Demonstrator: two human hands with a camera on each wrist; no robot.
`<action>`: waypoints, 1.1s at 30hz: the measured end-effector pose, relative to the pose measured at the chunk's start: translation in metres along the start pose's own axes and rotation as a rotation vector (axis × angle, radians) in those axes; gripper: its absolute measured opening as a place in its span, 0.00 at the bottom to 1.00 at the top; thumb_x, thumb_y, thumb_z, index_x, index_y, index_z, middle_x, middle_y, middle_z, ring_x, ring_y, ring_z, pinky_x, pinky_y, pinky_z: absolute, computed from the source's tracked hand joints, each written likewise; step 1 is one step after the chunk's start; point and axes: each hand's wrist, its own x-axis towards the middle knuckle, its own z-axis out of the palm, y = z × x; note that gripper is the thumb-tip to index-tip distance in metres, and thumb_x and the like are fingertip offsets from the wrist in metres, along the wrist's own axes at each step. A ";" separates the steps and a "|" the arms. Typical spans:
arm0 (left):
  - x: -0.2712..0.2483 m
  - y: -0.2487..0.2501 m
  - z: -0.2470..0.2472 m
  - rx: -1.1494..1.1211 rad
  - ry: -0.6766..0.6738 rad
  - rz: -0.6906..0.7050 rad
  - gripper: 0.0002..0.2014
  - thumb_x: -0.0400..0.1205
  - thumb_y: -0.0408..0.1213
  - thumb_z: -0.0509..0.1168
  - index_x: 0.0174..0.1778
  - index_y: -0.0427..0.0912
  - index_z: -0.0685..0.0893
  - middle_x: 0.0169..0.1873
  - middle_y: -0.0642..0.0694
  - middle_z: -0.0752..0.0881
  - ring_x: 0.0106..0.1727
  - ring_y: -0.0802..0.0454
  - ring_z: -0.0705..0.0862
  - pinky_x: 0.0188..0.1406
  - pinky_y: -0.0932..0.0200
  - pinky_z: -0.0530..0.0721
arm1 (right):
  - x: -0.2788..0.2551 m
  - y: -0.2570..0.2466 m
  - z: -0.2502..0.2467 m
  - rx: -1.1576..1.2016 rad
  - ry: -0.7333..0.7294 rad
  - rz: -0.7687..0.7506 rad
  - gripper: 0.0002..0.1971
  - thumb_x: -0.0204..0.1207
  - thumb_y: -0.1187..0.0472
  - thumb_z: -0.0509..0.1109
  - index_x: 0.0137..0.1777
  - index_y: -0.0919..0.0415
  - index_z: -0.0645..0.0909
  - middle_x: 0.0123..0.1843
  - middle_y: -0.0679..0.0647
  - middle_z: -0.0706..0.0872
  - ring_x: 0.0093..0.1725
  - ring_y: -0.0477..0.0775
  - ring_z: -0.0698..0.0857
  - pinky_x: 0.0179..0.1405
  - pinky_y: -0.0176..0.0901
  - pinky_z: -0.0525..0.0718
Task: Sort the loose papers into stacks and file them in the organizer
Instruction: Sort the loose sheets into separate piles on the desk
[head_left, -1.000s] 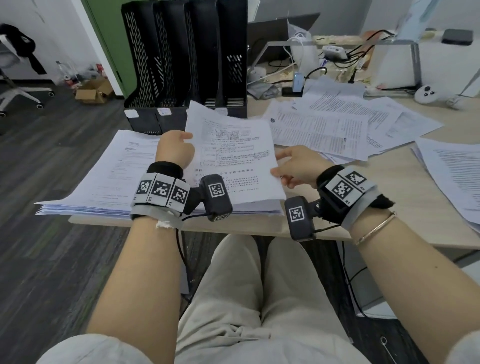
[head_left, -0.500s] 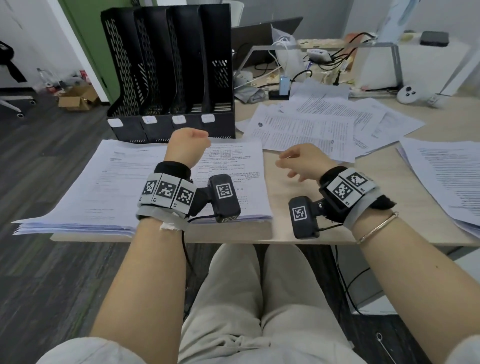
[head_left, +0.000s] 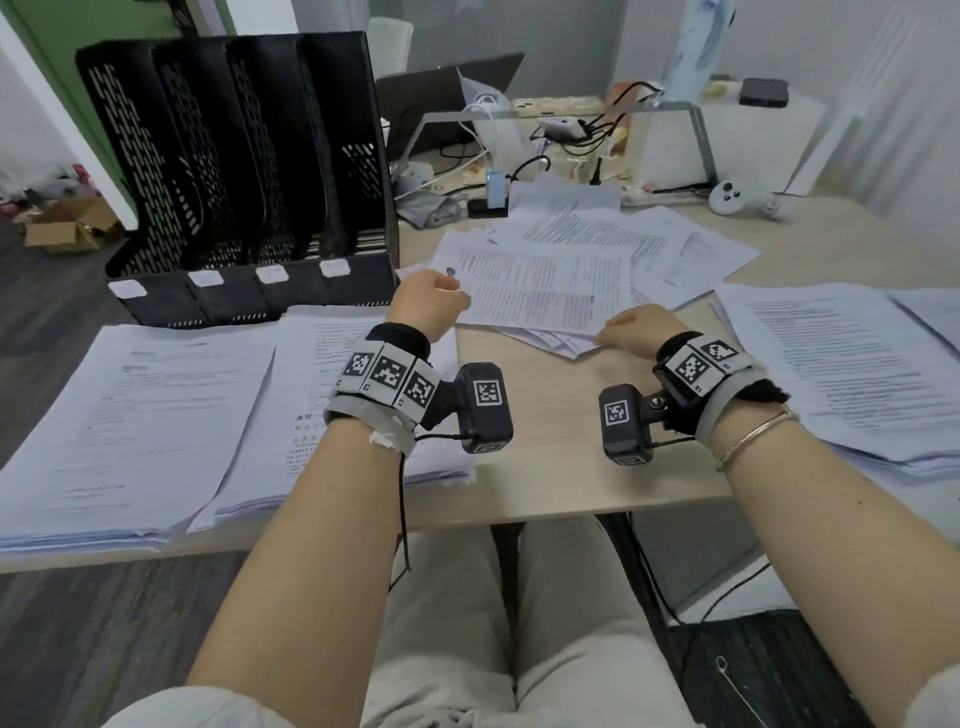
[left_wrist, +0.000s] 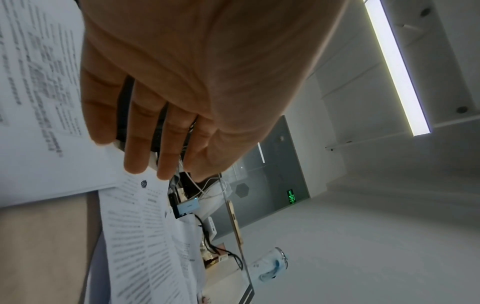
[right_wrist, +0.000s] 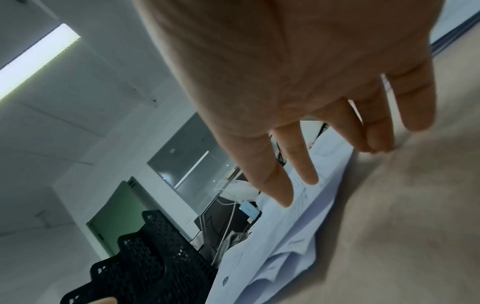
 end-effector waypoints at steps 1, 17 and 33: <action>0.000 0.001 0.004 -0.004 -0.012 -0.005 0.17 0.80 0.35 0.64 0.66 0.40 0.79 0.56 0.41 0.85 0.56 0.46 0.85 0.46 0.57 0.83 | 0.001 0.001 -0.001 0.022 -0.007 0.015 0.19 0.76 0.58 0.70 0.61 0.72 0.82 0.58 0.64 0.85 0.55 0.61 0.83 0.51 0.46 0.81; -0.004 0.048 0.079 -0.274 -0.308 -0.048 0.25 0.88 0.52 0.46 0.72 0.38 0.71 0.64 0.38 0.80 0.52 0.45 0.83 0.45 0.54 0.84 | -0.017 0.013 -0.040 0.806 0.296 -0.166 0.08 0.74 0.70 0.69 0.39 0.76 0.85 0.46 0.70 0.88 0.41 0.52 0.89 0.55 0.48 0.88; 0.017 0.065 0.016 -0.045 0.370 0.266 0.20 0.80 0.23 0.56 0.66 0.38 0.82 0.64 0.41 0.83 0.65 0.46 0.81 0.66 0.61 0.76 | -0.042 -0.003 -0.066 0.558 0.347 -0.348 0.09 0.76 0.66 0.66 0.45 0.55 0.88 0.47 0.48 0.87 0.38 0.43 0.83 0.42 0.38 0.78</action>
